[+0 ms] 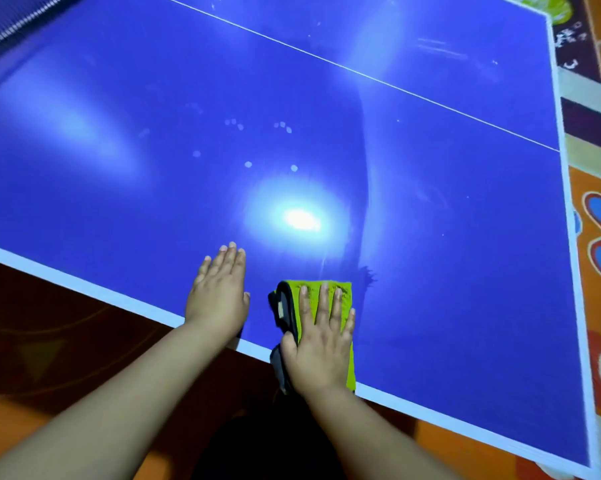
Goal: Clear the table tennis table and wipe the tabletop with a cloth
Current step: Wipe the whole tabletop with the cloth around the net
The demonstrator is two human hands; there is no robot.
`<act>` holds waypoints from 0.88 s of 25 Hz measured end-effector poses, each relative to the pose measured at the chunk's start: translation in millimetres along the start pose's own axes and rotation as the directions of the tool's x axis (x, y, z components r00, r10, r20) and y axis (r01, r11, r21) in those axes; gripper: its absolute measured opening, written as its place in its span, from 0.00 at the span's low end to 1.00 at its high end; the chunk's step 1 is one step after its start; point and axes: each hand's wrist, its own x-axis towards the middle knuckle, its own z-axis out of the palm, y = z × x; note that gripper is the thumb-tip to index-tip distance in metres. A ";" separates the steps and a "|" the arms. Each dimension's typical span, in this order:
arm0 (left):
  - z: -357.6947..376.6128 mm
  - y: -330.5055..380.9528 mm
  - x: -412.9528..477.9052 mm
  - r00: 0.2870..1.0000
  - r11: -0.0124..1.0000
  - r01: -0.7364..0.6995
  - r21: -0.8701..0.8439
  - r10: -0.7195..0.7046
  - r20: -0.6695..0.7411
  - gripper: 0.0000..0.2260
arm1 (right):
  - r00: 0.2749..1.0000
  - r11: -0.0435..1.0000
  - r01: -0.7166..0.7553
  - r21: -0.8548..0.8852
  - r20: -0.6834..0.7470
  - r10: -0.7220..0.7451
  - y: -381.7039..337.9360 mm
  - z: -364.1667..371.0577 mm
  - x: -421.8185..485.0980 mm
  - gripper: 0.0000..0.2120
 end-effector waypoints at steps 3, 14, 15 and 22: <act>0.3 13.9 3.3 0.999 0.999 -0.038 -0.007 0.038 0.035 0.32 | 0.999 1.000 0.020 -0.002 0.035 -0.020 2.6 4.6 -26.0 0.38; -3.4 85.5 119.6 0.991 0.995 -0.103 0.013 0.101 0.085 0.31 | 0.994 0.992 -0.110 0.062 -0.013 0.111 57.1 -42.5 177.8 0.35; -3.9 94.6 133.2 0.991 0.995 -0.101 0.016 0.099 0.095 0.32 | 0.994 0.993 -0.101 0.061 -0.025 0.103 62.3 -48.1 203.6 0.35; -19.2 147.0 243.6 0.986 0.993 -0.088 0.078 0.076 0.150 0.46 | 0.996 0.997 -0.048 0.067 -0.068 0.053 84.1 -86.2 389.9 0.34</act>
